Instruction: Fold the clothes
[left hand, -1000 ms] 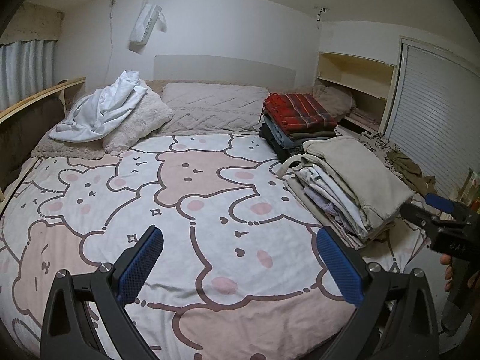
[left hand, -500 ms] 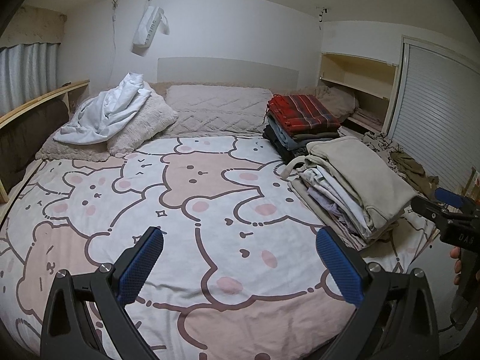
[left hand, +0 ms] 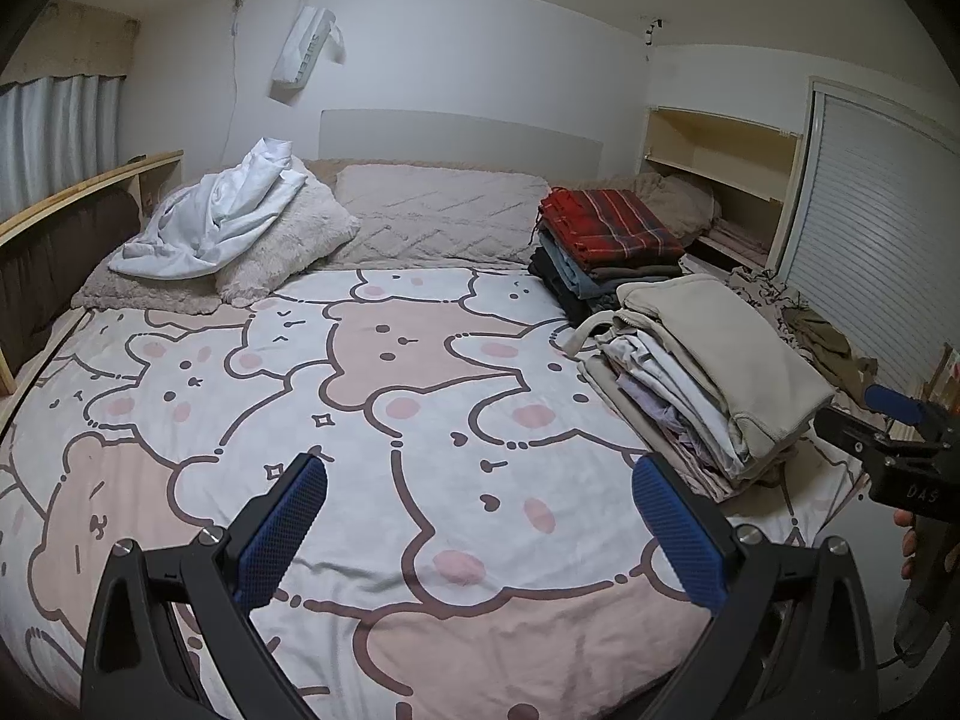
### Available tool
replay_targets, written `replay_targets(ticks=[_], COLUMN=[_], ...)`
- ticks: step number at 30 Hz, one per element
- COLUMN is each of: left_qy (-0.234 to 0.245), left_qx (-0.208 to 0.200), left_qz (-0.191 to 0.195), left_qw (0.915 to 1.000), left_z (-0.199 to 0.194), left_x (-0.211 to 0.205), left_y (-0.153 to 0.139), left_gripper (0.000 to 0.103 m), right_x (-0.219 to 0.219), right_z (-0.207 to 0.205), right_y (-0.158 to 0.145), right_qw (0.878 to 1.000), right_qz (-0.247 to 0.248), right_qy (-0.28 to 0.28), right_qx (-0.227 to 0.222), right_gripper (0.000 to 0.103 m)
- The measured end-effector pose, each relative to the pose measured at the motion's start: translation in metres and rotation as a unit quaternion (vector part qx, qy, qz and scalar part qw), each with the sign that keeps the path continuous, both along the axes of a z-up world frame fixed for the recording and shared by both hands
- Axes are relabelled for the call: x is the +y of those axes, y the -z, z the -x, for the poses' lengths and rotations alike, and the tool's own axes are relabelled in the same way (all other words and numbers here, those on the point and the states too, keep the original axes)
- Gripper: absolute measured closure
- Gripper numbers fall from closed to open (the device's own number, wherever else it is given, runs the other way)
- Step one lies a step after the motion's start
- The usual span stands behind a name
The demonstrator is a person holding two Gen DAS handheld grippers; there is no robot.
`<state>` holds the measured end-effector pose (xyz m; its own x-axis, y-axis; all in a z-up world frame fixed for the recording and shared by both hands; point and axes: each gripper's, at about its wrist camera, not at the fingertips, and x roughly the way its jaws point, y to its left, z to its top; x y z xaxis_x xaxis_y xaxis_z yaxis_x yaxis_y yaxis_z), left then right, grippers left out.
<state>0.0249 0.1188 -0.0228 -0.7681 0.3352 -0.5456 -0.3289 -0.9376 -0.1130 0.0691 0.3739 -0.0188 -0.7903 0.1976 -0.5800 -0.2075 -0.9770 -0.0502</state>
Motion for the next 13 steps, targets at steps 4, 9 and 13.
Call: replay_targets(ticks=[4,9,13], left_qy=[0.001,0.001,0.000], left_qx=[0.000,0.003,0.003], left_qz=[0.002,0.002,0.000], left_qw=[1.0000,1.0000,1.0000], left_z=[0.0000,-0.0004,-0.0006], left_x=[0.0015,0.0030,0.0024], left_y=[0.0017,0.0025,0.0023], left_gripper=[0.000,0.000,0.001], right_x=[0.0008,0.0031,0.0051], right_z=[0.0009,0.0016,0.0013], right_y=[0.0013,0.0030,0.0040], right_qw=[1.000,1.000,1.000], right_qz=[0.002,0.005,0.006], right_qy=[0.003,0.008,0.010], right_qx=[-0.003,-0.006,-0.008], right_gripper=[0.000,0.000,0.000])
